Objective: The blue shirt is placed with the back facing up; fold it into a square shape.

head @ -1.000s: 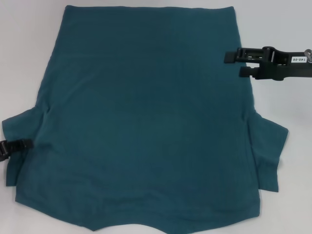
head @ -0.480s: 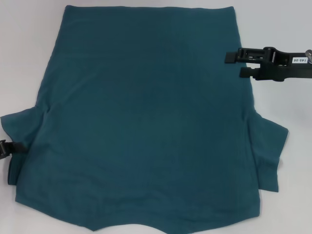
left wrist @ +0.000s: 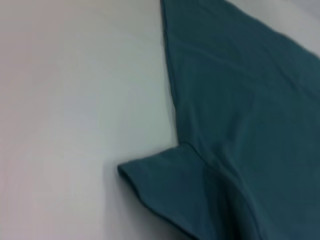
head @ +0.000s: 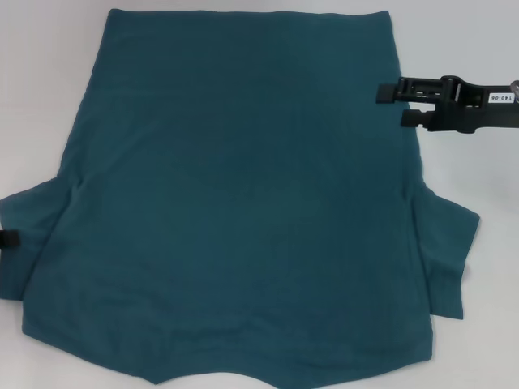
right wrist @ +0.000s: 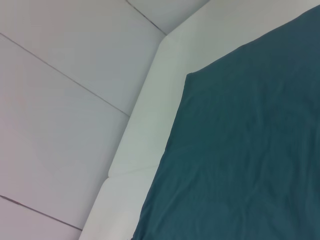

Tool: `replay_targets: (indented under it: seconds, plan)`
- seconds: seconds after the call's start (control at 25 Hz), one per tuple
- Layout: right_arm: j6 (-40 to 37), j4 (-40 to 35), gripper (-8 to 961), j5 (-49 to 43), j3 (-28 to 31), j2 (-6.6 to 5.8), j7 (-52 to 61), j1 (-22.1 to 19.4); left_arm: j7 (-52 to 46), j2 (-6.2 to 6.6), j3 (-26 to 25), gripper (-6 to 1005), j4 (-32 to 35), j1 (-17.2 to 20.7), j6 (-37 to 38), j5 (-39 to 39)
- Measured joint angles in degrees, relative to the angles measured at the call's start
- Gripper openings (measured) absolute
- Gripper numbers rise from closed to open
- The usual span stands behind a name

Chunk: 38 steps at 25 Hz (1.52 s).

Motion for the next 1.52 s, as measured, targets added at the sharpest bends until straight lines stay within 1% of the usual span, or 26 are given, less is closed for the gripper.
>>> replay_targets:
  seconds: [0.12, 0.24, 0.4, 0.48, 0.68, 1.0, 1.2, 1.4, 1.52]
  plan:
    - [0.0, 0.0, 945, 0.0, 0.1, -0.10, 0.0, 0.0, 0.0, 0.50, 1.4, -1, 1.8, -1.3, 0.0, 2.8]
    - [-0.1, 0.1, 945, 0.0, 0.2, -0.14, 0.0, 0.0, -0.9, 1.25, 3.0, -1, 2.9, -3.4, -0.1, 7.3]
    - [-0.1, 0.1, 944, 0.0, 0.2, -0.17, 0.0, 0.0, -2.7, 2.42, 3.5, -1, 3.6, -6.7, 0.0, 14.6]
    - [-0.1, 0.1, 944, 0.0, 0.2, -0.23, 0.0, -0.1, -3.3, 2.68, 3.5, -1, 4.3, -7.7, 0.1, 17.0]
    - [0.2, 0.1, 945, 0.0, 0.2, -0.33, 0.0, -0.5, -4.9, 2.97, 4.0, -1, 6.8, -8.6, 0.1, 20.0]
    - [-0.1, 0.0, 945, 0.0, 0.3, -0.31, 0.0, -0.4, -6.5, 3.81, 5.4, 0, 7.6, -10.6, 0.4, 23.6]
    - [-0.1, 0.0, 944, 0.0, 0.0, -0.30, 0.0, -0.2, -7.9, 3.97, 7.3, 0, 9.5, -11.3, 0.6, 25.9]
    - [-0.1, 0.0, 945, 0.0, -0.2, -0.30, 0.0, -0.1, -9.5, 3.93, 9.2, 0, 11.4, -12.3, 3.4, 26.4]
    - [-0.2, 0.0, 945, 0.0, -0.2, -0.30, 0.0, -0.1, -13.0, 3.34, 11.1, 0, 12.4, -13.0, 6.6, 26.4]
